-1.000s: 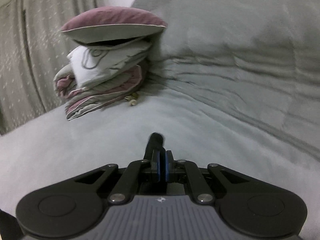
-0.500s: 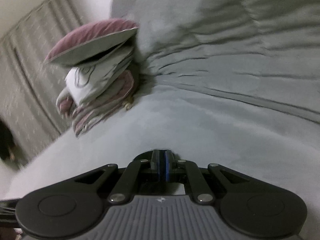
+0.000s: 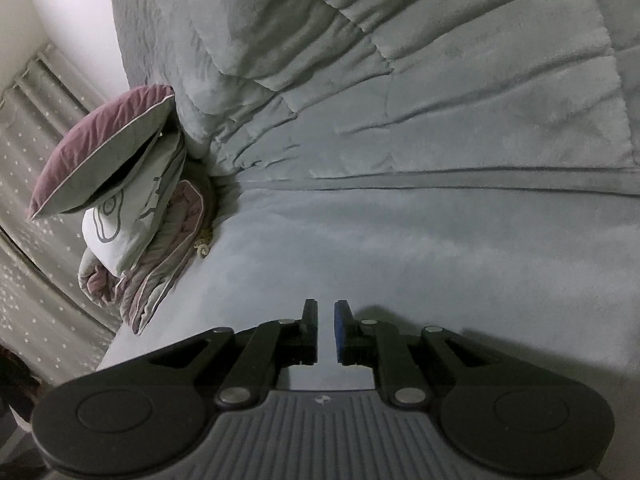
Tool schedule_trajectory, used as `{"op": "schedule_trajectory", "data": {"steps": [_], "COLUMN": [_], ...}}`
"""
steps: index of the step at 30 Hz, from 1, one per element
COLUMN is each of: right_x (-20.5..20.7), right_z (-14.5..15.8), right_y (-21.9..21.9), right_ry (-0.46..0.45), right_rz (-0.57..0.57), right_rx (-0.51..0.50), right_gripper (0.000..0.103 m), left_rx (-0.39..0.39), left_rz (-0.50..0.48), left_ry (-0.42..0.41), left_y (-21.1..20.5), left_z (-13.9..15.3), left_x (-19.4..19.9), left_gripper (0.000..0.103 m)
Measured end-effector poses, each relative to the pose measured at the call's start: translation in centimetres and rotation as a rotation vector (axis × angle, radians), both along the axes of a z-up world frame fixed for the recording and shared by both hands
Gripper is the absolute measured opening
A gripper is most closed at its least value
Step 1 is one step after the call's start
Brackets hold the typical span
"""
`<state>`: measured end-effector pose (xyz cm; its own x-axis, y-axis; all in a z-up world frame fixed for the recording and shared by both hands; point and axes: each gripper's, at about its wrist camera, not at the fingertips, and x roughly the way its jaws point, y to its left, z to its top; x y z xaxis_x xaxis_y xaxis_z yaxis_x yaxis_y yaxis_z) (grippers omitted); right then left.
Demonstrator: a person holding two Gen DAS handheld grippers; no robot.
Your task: Fold clothes
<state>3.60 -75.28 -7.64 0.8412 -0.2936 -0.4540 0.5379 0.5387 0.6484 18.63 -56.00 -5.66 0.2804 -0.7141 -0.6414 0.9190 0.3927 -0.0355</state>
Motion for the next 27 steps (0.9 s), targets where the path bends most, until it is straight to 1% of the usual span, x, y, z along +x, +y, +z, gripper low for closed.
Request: {"op": "schedule_trajectory", "data": {"steps": [1, 2, 3, 5, 7, 9, 10, 11, 13, 17, 20, 22, 24, 26, 27], "right_x": [0.0, 0.0, 0.1, 0.3, 0.5, 0.5, 0.5, 0.5, 0.6, 0.6, 0.4, 0.2, 0.0, 0.0, 0.0], "right_z": [-0.1, -0.3, -0.5, -1.0, -1.4, -1.4, -1.3, -1.3, -1.4, -1.4, -1.4, -1.4, -1.4, -1.3, -1.3], "right_y": [0.0, -0.1, -0.2, -0.3, -0.4, -0.4, -0.3, -0.3, -0.4, -0.4, -0.5, -0.5, -0.6, -0.6, -0.6], "right_ry": [0.001, 0.000, -0.008, -0.032, -0.051, -0.054, -0.055, -0.057, -0.059, -0.069, -0.082, -0.089, -0.095, -0.102, -0.103], "right_rz": [0.008, 0.019, 0.035, 0.064, 0.084, 0.085, 0.085, 0.085, 0.085, 0.083, 0.072, 0.063, 0.059, 0.058, 0.059], "right_rx": [0.006, 0.017, 0.035, 0.075, 0.108, 0.110, 0.111, 0.113, 0.116, 0.121, 0.128, 0.129, 0.128, 0.128, 0.127], "right_gripper": [0.020, 0.023, 0.030, 0.032, 0.032, 0.032, 0.032, 0.032, 0.032, 0.032, 0.032, 0.035, 0.037, 0.039, 0.040], "left_rx": [0.004, 0.003, 0.003, 0.003, 0.012, 0.018, 0.018, 0.005, -0.017, -0.075, -0.150, -0.186, -0.202, -0.220, -0.223], "left_rz": [0.024, 0.060, 0.090, 0.147, 0.177, 0.201, 0.222, 0.248, 0.255, 0.195, 0.128, 0.101, 0.104, 0.126, 0.134], "left_ry": [-0.018, -0.014, 0.023, 0.102, 0.227, 0.382, 0.467, 0.509, 0.559, 0.505, 0.464, 0.431, 0.406, 0.368, 0.355], "left_y": [-0.3, -0.4, -0.4, -0.4, -0.7, -1.2, -1.5, -1.4, -1.6, -1.6, -1.7, -2.1, -2.6, -2.8, -2.8], "left_z": [0.0, 0.0, 0.0, -0.1, -0.7, -1.9, -2.6, -3.0, -3.1, -1.2, 0.8, 1.8, 2.4, 2.8, 3.1], "left_x": [0.0, 0.5, 1.3, 3.0, 4.9, 7.0, 8.1, 8.6, 9.3, 8.4, 7.4, 6.9, 6.7, 6.7, 6.6], "left_gripper": [0.076, 0.076, 0.076, 0.066, 0.065, 0.065, 0.056, 0.040, 0.011, 0.010, 0.011, 0.012, 0.020, 0.038, 0.042]}}
